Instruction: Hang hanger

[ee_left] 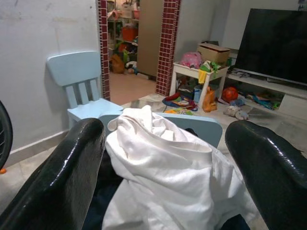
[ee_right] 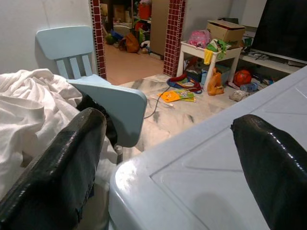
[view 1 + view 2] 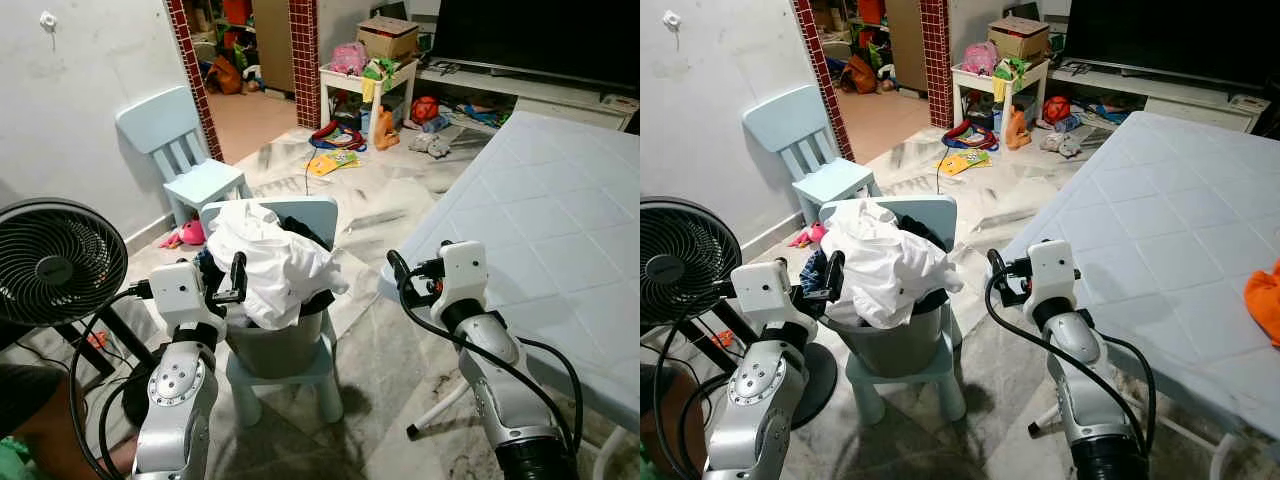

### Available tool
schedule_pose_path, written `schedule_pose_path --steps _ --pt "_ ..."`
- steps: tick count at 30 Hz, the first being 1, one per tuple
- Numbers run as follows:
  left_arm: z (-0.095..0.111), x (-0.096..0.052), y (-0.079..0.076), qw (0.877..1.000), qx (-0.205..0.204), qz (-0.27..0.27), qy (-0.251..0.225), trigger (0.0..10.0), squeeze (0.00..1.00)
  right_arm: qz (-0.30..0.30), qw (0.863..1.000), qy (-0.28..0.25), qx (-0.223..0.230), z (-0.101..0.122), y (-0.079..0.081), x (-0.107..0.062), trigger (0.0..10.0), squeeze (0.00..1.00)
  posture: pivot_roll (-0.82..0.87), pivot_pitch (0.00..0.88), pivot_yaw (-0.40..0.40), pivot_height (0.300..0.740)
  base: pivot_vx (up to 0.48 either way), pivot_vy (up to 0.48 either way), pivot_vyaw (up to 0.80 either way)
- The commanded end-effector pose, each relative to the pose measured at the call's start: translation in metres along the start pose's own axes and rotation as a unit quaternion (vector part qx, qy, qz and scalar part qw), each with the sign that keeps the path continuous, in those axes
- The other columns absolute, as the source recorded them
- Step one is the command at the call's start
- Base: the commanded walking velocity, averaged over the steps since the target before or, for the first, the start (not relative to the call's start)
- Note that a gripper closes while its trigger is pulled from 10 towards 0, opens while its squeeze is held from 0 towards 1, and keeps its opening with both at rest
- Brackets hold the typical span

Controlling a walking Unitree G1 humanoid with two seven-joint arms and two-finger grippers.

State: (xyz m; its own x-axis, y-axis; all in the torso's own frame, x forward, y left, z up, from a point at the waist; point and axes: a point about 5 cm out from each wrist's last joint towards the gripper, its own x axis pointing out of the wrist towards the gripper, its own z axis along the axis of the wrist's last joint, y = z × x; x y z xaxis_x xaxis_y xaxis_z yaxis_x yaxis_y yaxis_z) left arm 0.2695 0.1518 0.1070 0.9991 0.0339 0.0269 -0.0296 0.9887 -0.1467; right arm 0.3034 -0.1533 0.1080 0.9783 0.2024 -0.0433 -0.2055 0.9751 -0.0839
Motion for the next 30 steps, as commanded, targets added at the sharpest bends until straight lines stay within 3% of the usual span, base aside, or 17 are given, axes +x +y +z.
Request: schedule_pose_path --steps 1,18,30 --pt "0.0065 0.0005 -0.0002 1.000 0.000 -0.006 -0.015 10.0 0.00 0.000 1.000 -0.024 0.001 0.0115 0.0012 0.0030 10.0 0.00 -0.08 0.000 0.061 0.740 0.352 0.000 0.00" --pt "0.0026 -0.0004 -0.0010 1.000 -0.001 -0.012 -0.006 10.0 0.00 -0.005 0.999 -0.031 0.012 0.0138 -0.0001 0.0035 10.0 0.00 -0.08 0.000 0.060 0.740 0.348 0.000 0.00" --pt "-0.0024 -0.0005 0.0007 1.000 -0.004 0.011 0.011 10.0 0.00 -0.003 0.999 -0.031 0.011 0.0136 0.0002 0.0036 10.0 0.00 -0.08 0.000 0.059 0.740 0.000 0.000 0.00"
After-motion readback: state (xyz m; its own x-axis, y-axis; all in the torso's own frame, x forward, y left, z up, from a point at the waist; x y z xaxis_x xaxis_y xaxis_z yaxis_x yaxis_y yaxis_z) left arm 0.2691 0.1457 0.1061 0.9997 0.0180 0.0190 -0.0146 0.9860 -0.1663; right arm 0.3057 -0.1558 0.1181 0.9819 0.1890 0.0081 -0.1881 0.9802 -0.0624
